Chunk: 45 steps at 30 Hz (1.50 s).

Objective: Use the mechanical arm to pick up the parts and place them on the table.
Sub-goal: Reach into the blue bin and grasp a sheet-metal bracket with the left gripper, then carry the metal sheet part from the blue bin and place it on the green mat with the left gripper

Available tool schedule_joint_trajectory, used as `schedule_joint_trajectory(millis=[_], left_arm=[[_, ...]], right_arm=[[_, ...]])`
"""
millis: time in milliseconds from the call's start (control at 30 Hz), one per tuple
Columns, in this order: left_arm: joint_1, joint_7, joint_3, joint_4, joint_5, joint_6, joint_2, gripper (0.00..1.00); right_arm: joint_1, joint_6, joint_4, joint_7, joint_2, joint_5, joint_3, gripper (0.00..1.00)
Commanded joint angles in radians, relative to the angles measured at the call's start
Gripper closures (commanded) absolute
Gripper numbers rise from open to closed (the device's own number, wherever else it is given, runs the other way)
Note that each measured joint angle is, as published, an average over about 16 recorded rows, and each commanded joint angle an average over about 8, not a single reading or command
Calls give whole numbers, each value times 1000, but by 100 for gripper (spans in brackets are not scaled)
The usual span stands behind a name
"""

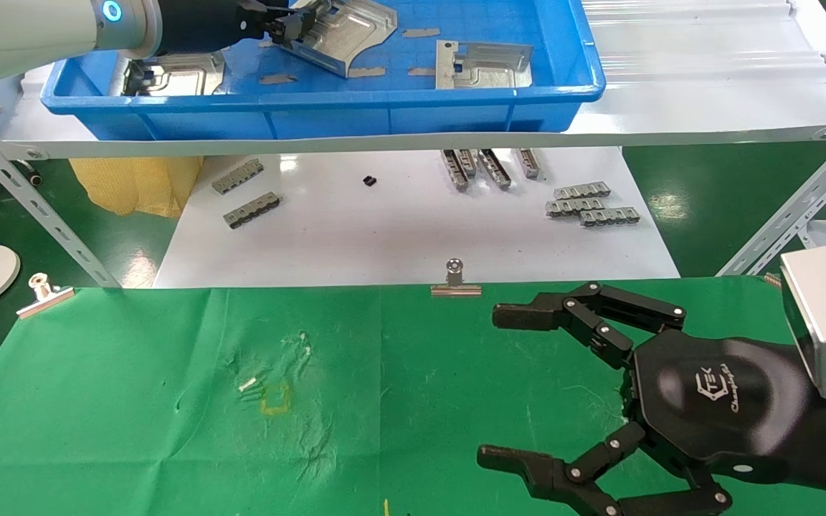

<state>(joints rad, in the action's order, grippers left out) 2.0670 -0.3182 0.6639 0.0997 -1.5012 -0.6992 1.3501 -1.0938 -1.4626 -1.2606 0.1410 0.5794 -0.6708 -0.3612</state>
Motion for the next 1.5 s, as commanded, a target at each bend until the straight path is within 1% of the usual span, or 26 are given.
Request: schedule_joint_trajectory(millis=[33, 267, 367, 433, 600, 933, 1133, 1233, 1300, 1400, 1500], left_arm=[[-3, -1, 4, 1, -2, 2, 1, 100], [-8, 0, -30, 18, 59, 30, -11, 100], [-4, 21, -56, 30, 98, 9, -30, 100], [0, 45, -73, 42, 124, -27, -49, 100], [-2, 135, -115, 79, 191, -175, -125, 100], [-65, 397, -176, 138, 303, -603, -312, 100], [-115, 546, -199, 139, 355, -820, -407, 100], [-164, 612, -197, 173, 385, -884, -457, 100], [-212, 659, -182, 222, 402, -902, -493, 100], [-296, 730, -138, 307, 413, -902, -535, 100], [-373, 801, -83, 358, 400, -892, -551, 100]], right_arm=[[0, 0, 0, 0, 0, 0, 0, 0], [0, 0, 0, 0, 0, 0, 0, 0], [0, 0, 0, 0, 0, 0, 0, 0], [0, 0, 0, 0, 0, 0, 0, 0], [0, 0, 0, 0, 0, 0, 0, 0], [0, 0, 0, 0, 0, 0, 0, 0], [0, 0, 0, 0, 0, 0, 0, 0], [0, 0, 0, 0, 0, 0, 0, 0], [0, 0, 0, 0, 0, 0, 0, 0], [0, 0, 0, 0, 0, 0, 0, 0], [0, 0, 0, 0, 0, 0, 0, 0]])
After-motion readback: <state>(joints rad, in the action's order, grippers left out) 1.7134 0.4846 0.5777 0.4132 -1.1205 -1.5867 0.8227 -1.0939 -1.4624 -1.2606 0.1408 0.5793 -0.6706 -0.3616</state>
